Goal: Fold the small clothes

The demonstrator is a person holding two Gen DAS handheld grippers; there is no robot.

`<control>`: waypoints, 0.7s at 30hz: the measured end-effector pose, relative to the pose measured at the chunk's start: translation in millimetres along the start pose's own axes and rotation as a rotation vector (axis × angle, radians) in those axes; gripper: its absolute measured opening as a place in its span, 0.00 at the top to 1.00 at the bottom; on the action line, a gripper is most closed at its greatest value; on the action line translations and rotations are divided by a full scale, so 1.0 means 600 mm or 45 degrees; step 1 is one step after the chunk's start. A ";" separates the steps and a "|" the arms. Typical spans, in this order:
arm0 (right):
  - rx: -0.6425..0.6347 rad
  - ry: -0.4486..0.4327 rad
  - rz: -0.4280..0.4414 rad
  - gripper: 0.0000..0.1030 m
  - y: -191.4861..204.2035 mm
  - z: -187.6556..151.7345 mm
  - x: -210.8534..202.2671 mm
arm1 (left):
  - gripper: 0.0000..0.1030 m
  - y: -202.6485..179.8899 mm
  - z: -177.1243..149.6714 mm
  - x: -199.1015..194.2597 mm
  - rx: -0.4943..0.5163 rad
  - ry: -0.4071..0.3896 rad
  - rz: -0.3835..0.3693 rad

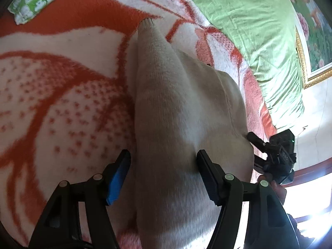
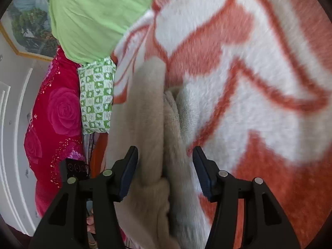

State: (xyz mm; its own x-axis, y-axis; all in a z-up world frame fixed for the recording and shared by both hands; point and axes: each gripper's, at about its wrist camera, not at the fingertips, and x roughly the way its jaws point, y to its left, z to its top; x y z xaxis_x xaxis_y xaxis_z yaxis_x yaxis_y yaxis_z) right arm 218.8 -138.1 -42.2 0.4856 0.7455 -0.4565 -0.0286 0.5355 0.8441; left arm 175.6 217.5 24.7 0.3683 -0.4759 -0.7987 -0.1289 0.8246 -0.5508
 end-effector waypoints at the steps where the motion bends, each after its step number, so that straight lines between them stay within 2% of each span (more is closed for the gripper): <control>1: -0.010 -0.020 -0.016 0.46 0.001 -0.004 -0.010 | 0.36 0.000 -0.008 -0.009 0.001 -0.004 0.005; 4: -0.058 -0.053 -0.039 0.46 0.017 -0.030 -0.049 | 0.36 -0.002 -0.033 -0.029 0.008 0.001 0.016; 9: -0.166 0.025 -0.108 0.46 0.040 -0.093 -0.063 | 0.36 -0.001 -0.082 -0.033 0.030 0.063 0.041; 12: -0.173 0.058 -0.139 0.47 0.029 -0.121 -0.055 | 0.35 0.008 -0.108 -0.025 0.023 0.105 0.045; 15: -0.146 0.139 -0.164 0.94 0.022 -0.141 -0.039 | 0.36 0.013 -0.123 -0.024 0.036 0.126 0.072; 17: -0.152 0.132 -0.107 0.94 0.032 -0.147 -0.048 | 0.35 0.014 -0.127 -0.022 0.055 0.138 0.108; 21: -0.161 0.131 -0.221 0.95 0.021 -0.152 -0.059 | 0.35 0.029 -0.138 -0.024 0.057 0.168 0.123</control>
State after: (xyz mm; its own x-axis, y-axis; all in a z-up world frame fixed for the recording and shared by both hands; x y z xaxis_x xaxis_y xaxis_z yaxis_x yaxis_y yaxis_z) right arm 121.3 -121.6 -41.1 0.4017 0.6708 -0.6234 -0.0647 0.6998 0.7114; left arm 91.7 213.2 6.6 0.2315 -0.4276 -0.8739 -0.1155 0.8798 -0.4611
